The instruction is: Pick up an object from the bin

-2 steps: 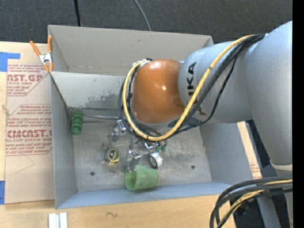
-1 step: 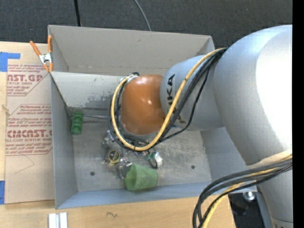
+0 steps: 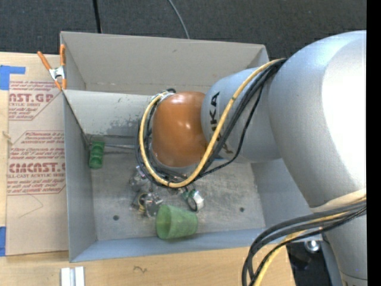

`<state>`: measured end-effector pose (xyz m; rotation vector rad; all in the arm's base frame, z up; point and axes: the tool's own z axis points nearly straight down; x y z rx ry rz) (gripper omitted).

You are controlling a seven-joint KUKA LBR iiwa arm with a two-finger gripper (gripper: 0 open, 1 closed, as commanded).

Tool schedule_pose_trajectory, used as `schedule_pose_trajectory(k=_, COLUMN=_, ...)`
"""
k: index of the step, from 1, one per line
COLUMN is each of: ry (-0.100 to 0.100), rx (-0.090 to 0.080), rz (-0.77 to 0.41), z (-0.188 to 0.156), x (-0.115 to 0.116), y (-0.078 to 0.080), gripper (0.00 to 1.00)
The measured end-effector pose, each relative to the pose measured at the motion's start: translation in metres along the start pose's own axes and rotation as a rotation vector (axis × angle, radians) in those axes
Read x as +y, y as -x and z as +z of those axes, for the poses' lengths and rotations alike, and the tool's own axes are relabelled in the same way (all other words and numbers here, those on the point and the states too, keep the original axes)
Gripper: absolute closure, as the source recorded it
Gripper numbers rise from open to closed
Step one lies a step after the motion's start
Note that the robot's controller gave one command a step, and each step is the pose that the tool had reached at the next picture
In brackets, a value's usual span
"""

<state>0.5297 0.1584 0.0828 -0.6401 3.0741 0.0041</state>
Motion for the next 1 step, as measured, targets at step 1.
schedule_pose_trajectory(k=1, ry=-0.003, rx=-0.005, rz=-0.235, z=-0.1207, x=-0.0044, y=-0.0138, gripper=1.0)
